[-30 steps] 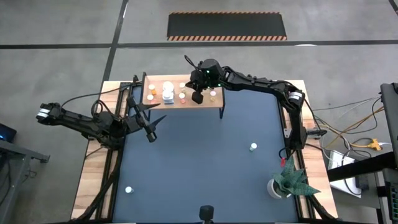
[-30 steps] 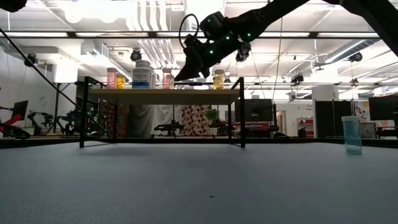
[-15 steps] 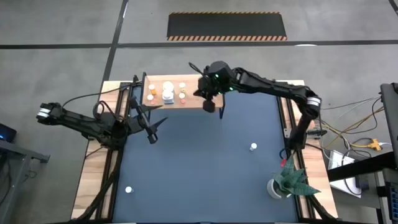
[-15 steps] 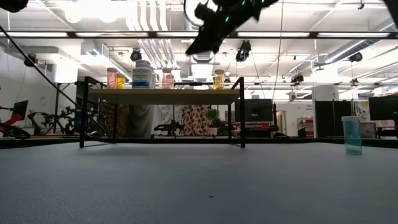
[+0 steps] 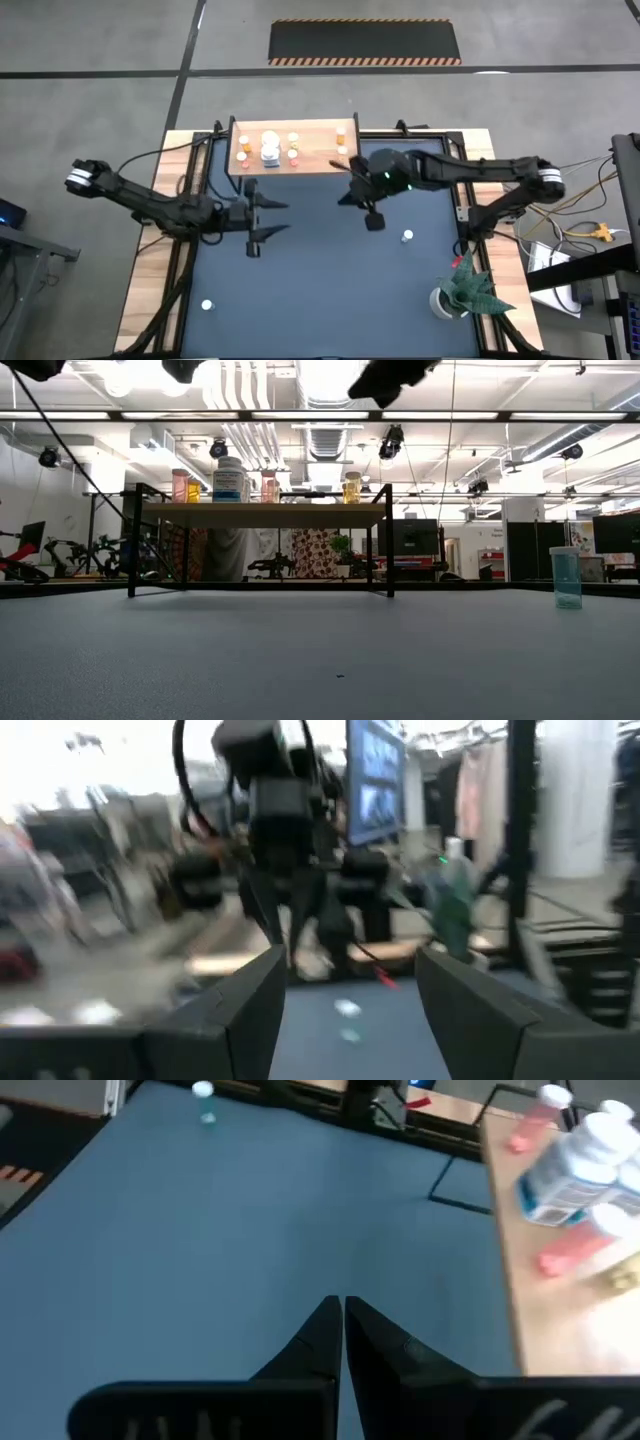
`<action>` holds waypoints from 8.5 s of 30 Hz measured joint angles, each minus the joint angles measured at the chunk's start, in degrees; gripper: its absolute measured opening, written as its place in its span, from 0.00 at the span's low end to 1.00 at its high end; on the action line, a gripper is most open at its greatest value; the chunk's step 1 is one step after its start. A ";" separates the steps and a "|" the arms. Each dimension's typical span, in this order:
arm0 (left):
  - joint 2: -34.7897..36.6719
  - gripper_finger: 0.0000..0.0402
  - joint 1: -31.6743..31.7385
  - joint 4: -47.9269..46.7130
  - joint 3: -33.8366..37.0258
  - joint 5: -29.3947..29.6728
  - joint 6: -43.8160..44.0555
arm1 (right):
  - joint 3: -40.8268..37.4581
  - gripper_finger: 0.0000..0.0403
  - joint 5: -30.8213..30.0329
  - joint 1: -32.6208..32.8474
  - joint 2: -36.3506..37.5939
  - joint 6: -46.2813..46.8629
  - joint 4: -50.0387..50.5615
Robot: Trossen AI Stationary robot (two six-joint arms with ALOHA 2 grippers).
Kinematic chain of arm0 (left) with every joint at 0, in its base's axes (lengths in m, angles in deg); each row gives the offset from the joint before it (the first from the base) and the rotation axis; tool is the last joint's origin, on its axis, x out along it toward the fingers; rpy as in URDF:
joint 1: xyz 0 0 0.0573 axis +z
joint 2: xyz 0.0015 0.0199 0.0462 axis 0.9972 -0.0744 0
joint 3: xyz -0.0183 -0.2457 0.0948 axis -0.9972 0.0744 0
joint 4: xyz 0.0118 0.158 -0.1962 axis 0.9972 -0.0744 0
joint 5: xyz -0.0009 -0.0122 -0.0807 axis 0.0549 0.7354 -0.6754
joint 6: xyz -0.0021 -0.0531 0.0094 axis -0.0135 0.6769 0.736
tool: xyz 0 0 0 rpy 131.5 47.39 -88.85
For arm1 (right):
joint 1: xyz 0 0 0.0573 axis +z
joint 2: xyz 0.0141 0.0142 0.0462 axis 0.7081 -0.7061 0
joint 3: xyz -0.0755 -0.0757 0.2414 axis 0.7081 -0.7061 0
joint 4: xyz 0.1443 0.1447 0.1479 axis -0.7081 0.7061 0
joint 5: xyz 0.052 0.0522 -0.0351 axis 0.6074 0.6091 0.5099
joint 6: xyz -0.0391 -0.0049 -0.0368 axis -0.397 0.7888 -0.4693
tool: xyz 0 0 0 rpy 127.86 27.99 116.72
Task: Pick and place medicine bottles onto shelf by color
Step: Put the left blue pill bottle on the shelf, then put the blue pill bottle on the shelf
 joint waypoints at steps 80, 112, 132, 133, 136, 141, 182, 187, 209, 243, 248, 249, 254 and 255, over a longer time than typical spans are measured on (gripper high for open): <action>-32.60 0.24 -25.21 -76.24 -32.81 -34.99 107.10 | -27.16 0.02 -2.96 4.34 10.46 -3.25 -21.38; -52.86 0.24 18.57 -110.96 -93.39 -2.70 2.43 | -28.47 0.02 -3.01 4.17 13.91 -6.34 -14.21; -59.87 0.24 31.32 -110.68 -92.14 -1.11 -0.15 | -28.47 0.02 -3.03 4.17 13.89 -5.99 -13.32; -59.90 0.24 31.36 -110.67 -92.14 -1.04 -0.14 | -28.47 0.02 -3.03 4.17 13.89 -5.99 -13.32; -59.87 0.24 31.31 -110.67 -92.14 -0.95 -0.02 | -28.47 0.02 -3.06 4.17 13.89 -5.97 -13.32; -59.86 0.24 31.42 -110.79 -92.11 -1.05 0.11 | -28.47 0.02 -3.06 4.17 13.87 -5.42 -13.32; -53.67 0.35 28.04 -110.52 -91.72 -2.20 1.15 | -28.47 0.02 -3.06 4.19 13.84 -5.01 -13.19; -53.16 0.26 24.30 -107.54 -87.81 -2.39 -0.47 | -28.47 0.02 -3.06 4.18 13.84 -5.26 -13.19; -53.12 0.01 28.33 -93.70 -74.54 4.63 -3.19 | -28.47 0.02 -3.06 4.17 13.84 -5.55 -13.19; -29.83 0.01 3.69 -69.47 -50.94 -0.75 -3.06 | -29.26 0.02 -3.10 4.21 13.84 12.20 -12.01; -22.98 0.01 2.63 -56.21 -38.93 -0.80 -4.21 | -26.17 0.02 -3.11 4.21 13.84 21.65 -0.49; -21.99 0.01 2.63 -54.32 -37.03 -0.72 -4.77 | -25.33 0.02 -3.01 4.22 13.84 24.07 2.22; -17.87 0.01 2.63 -45.93 -30.22 -0.57 -8.75 | -20.77 0.02 -3.09 4.20 13.64 37.45 15.52; -17.27 0.01 2.63 -44.54 -29.31 -0.43 -9.42 | -19.94 0.02 -3.08 4.21 13.39 39.94 18.46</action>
